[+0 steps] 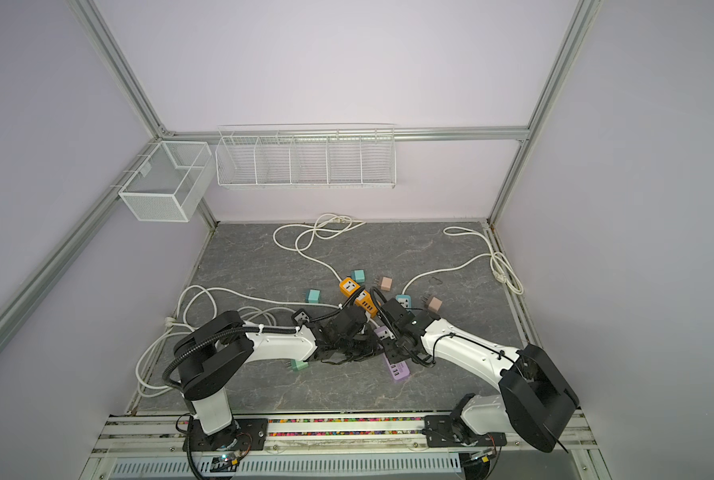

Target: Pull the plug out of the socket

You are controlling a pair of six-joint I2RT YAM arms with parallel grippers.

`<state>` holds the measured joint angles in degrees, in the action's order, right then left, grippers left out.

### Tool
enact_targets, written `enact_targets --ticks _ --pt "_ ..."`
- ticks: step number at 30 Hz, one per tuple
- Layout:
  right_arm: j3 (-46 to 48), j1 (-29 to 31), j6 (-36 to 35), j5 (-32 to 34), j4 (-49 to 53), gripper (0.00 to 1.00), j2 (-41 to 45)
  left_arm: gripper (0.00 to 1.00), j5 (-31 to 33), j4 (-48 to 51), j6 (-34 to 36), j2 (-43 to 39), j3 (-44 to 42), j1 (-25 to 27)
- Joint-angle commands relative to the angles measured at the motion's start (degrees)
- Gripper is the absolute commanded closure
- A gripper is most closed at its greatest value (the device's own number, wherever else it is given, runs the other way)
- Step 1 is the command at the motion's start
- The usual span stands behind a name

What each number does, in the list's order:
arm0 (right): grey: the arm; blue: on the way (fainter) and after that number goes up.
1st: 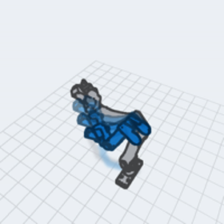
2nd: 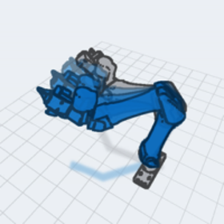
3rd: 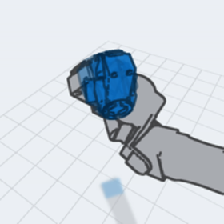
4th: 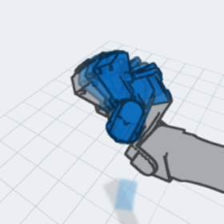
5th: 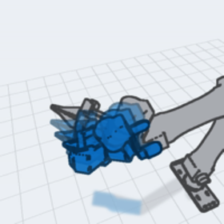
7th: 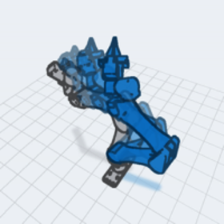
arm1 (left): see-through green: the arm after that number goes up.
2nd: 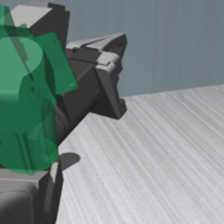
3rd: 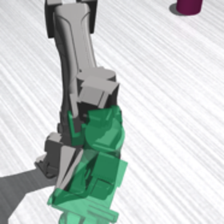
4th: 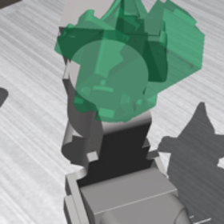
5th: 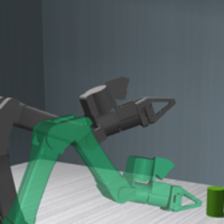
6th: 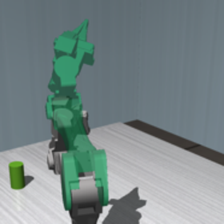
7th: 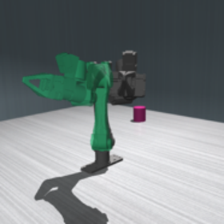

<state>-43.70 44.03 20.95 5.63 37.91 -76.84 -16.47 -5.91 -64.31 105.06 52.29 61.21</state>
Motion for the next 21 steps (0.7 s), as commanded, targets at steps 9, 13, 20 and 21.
enact_targets --ticks 9,13,20,21 --pt "-2.0 -2.4 -2.0 -1.0 -3.5 0.87 2.3 0.7 3.2 16.5 1.3 4.5 -3.8 0.8" --pt "-1.4 0.9 -0.7 -3.6 -6.9 0.87 1.9 0.7 3.8 17.0 1.3 4.6 -3.9 0.8" --pt "-0.1 -4.6 -0.7 -2.9 -5.2 0.86 5.7 0.71 3.9 17.1 1.4 4.8 -4.6 0.8" --pt "-0.2 -4.8 -1.2 -1.9 -4.6 0.86 5.8 0.71 3.7 17.1 1.4 4.8 -4.6 0.8"
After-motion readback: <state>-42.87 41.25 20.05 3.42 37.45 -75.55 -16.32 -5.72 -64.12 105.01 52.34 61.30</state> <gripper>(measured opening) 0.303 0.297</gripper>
